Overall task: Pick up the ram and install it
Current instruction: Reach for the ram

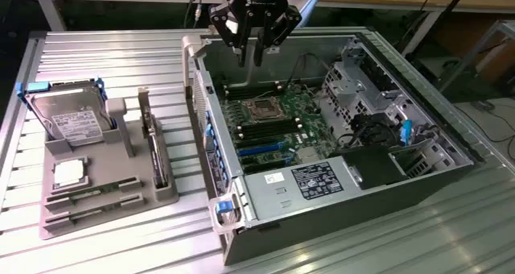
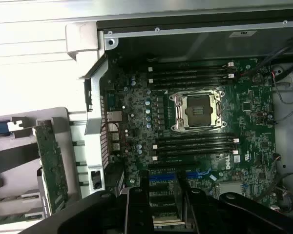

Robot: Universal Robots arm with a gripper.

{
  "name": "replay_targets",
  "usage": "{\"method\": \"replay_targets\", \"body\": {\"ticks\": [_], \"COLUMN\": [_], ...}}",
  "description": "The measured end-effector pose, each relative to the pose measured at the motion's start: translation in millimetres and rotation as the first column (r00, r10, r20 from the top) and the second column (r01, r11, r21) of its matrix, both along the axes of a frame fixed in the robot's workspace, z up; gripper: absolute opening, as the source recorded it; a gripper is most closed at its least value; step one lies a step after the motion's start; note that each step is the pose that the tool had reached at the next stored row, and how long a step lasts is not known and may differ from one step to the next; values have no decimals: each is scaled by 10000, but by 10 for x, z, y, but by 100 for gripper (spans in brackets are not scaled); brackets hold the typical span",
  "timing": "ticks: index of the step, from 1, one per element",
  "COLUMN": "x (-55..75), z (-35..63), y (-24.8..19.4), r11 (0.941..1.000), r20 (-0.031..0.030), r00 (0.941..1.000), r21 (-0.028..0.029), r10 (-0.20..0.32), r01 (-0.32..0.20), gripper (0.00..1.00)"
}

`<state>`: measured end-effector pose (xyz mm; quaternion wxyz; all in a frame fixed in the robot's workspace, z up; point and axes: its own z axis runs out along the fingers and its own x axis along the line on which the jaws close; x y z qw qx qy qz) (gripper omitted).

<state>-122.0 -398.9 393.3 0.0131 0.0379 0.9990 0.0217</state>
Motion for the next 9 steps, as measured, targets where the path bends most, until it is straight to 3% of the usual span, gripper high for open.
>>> {"method": "replay_targets", "body": {"ticks": [9], "x": [0], "z": [0], "y": [0], "r11": [10000], "r20": [0], "r00": [10000], "r21": [0], "r10": [0], "r01": [0], "gripper": [34]}}
